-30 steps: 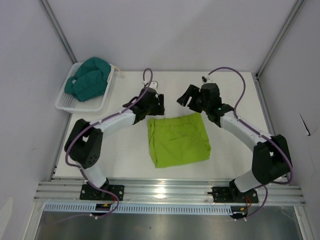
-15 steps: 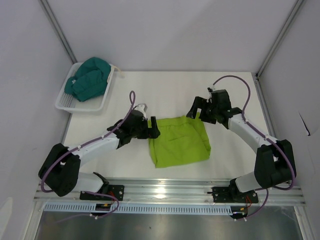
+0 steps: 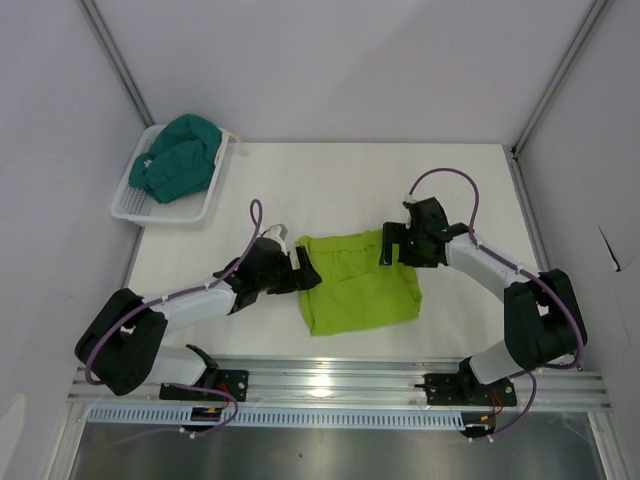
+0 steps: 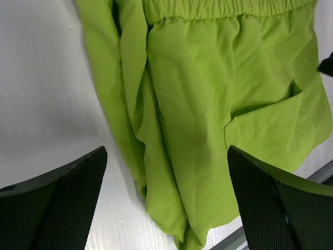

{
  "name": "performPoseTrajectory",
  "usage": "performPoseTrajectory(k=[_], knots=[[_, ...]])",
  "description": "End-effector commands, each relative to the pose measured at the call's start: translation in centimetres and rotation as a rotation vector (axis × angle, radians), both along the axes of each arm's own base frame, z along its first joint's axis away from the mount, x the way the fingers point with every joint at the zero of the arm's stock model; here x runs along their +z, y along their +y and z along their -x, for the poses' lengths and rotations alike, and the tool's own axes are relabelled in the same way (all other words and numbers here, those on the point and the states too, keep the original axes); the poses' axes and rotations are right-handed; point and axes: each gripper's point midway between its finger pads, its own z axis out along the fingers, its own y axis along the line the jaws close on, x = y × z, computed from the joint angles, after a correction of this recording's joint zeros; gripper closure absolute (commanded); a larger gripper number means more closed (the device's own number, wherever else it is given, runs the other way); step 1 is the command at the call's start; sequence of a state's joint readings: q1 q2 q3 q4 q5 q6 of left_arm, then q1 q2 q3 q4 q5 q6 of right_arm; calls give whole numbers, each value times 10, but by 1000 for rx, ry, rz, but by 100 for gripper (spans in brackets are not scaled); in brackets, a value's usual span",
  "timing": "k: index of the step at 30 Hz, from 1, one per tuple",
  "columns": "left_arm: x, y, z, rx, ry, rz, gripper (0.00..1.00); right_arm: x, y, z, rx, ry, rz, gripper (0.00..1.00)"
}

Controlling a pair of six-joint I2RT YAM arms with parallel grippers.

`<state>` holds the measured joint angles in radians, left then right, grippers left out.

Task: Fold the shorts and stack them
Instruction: Neatly place the folded shorts to the corner

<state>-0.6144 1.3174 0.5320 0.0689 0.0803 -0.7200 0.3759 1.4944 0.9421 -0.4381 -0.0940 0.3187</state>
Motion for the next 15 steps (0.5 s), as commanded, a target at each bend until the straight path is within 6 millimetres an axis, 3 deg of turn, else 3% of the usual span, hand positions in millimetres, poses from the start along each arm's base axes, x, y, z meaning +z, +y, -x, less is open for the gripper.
performPoseTrajectory(k=[1, 7, 10, 13, 15], knots=[[13, -22, -5, -23, -33, 104, 1, -27, -14, 11, -15, 61, 85, 0], [9, -29, -10, -25, -23, 80, 1, -50, -34, 9, -95, 126, 182, 0], [-2, -26, -12, -11, -10, 47, 1, -56, -31, 8, -95, 136, 150, 1], [-8, -26, -13, -8, -8, 39, 2, -61, -22, 9, -71, 148, 112, 12], [-12, -28, -13, -12, -7, 36, 11, -61, -18, 9, -62, 139, 97, 24]])
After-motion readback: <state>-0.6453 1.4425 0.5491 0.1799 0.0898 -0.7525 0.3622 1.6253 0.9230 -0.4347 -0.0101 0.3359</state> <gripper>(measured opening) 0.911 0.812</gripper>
